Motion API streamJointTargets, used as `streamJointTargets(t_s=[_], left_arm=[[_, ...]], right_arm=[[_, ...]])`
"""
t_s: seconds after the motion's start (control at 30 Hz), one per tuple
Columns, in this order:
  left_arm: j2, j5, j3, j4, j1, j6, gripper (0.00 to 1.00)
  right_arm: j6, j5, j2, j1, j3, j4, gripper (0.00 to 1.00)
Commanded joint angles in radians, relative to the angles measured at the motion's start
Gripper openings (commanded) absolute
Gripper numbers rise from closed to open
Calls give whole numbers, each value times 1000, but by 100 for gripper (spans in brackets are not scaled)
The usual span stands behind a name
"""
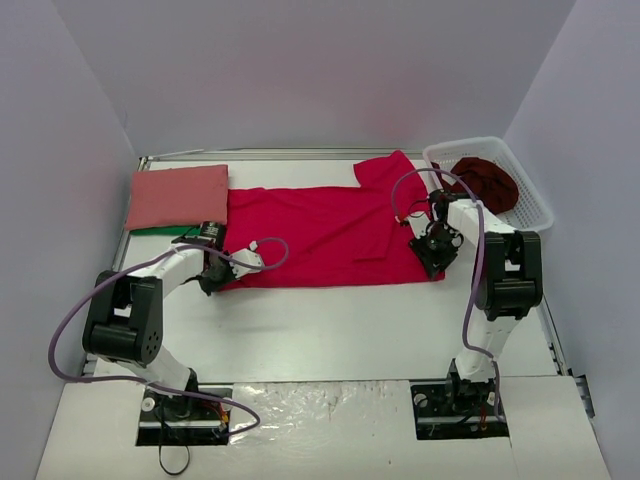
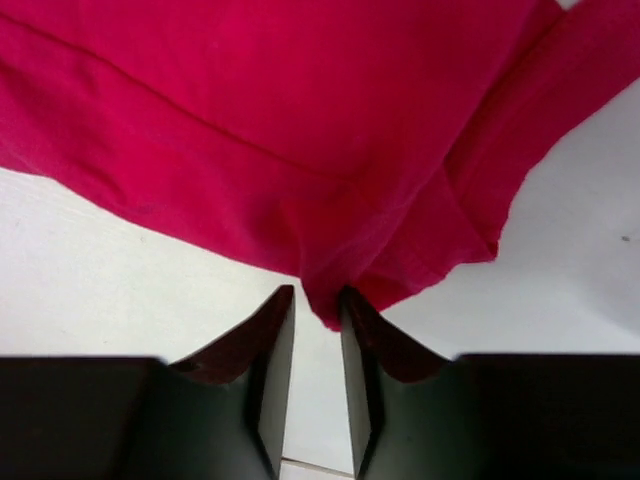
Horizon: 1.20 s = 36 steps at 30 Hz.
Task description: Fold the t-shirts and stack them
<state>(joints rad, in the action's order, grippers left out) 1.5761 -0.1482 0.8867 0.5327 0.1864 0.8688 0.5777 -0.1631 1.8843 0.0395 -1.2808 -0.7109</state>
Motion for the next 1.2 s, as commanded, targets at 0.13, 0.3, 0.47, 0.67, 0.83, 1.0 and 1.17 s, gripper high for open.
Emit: streamJointTargets(t_s=[0.13,0.3,0.47,0.67,0.83,1.0,1.17], left_arm=[[-34,-10,-9,32,8,-27,2],[-109,36,-29,32,4,5,2],[-183,70,-35,79,-21,88,2],[-246,81,-42,130,-61,151,2],[-274,58,-69,177,-67,177,2],[-298,-10,-75,254,-67,196,5],[-356,-74,-37,409,-59,213,18]], right_arm=[[45,-4,-11,-33,29,-64,0],[74,11,-62,-85,18,-97,0],[97,20,-89,-108,6,-142,0],[109,25,-116,-116,27,-153,0],[122,16,-113,-119,67,-153,0],[140,1,-122,-118,86,-176,5],[168,-10,-149,-118,78,-225,35]])
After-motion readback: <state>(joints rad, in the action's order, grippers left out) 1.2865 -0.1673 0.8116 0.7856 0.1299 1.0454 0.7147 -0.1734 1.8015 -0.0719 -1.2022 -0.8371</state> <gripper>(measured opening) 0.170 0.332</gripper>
